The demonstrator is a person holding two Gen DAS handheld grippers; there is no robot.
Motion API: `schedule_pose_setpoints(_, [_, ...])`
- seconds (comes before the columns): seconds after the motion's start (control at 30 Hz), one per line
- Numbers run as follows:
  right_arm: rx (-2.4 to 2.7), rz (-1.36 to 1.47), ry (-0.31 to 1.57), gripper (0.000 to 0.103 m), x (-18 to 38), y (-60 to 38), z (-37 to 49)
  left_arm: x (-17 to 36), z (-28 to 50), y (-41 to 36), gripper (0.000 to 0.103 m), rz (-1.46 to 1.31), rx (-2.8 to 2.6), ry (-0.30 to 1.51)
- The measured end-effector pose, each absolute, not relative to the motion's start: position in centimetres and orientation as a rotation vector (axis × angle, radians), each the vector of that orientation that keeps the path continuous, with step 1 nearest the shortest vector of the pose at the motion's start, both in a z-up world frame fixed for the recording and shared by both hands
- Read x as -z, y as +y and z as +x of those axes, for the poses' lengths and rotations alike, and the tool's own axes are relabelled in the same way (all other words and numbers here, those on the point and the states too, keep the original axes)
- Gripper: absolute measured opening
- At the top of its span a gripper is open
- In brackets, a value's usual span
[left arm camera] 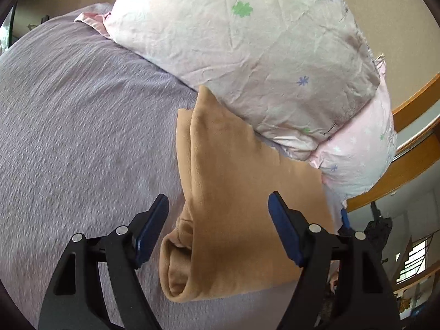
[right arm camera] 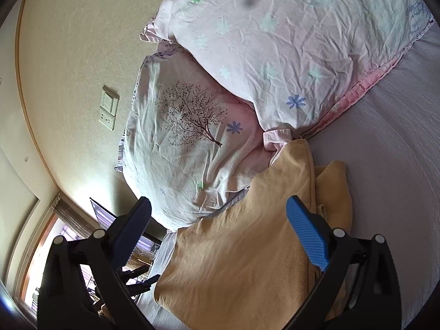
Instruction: Fold small clothes
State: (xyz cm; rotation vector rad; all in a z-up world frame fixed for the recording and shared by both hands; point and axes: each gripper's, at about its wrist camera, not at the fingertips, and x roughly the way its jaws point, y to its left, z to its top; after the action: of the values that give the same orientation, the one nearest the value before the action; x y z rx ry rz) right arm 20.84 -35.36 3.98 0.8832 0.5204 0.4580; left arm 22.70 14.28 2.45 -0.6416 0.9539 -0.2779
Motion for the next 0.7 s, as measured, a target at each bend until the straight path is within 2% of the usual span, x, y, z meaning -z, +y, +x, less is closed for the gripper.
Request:
schedule_pose_setpoints(0.1, [-0.459, 0.875, 0.525, 0.098, -4.0, -35.2, 20.8, -0.5, 24.2, 14.3, 0.075, -0.682, 0.291, 1.027])
schedule_pose_setpoints(0.2, [-0.458, 0.870, 0.512, 0.098, -4.2, -35.3, 20.6, -0.1, 25.0, 14.1, 0.070, -0.688, 0.313, 1.028])
schedule_pose_setpoints(0.23, [-0.460, 0.873, 0.510, 0.099, -4.2, -35.3, 20.7, 0.1, 25.2, 14.1, 0.065, -0.696, 0.321, 1.027])
schedule_pose_setpoints(0.3, [-0.463, 0.882, 0.515, 0.099, -4.1, -35.4, 20.7, 1.0, 25.7, 14.3, 0.046, -0.748, 0.353, 1.034])
schedule_pose_setpoints(0.37, [-0.469, 0.886, 0.525, 0.099, -4.0, -35.3, 20.9, 2.4, 25.9, 14.8, 0.019, -0.849, 0.363, 1.047])
schedule_pose_setpoints(0.5, [-0.480, 0.882, 0.518, 0.099, -4.2, -35.1, 20.7, 2.6, 25.4, 15.3, 0.014, -0.964, 0.402, 1.030])
schedule_pose_setpoints(0.7, [-0.458, 0.883, 0.456, 0.099, -6.1, -36.1, 19.3, -5.1, 25.9, 8.9, 0.013, -0.938, 0.539, 0.959])
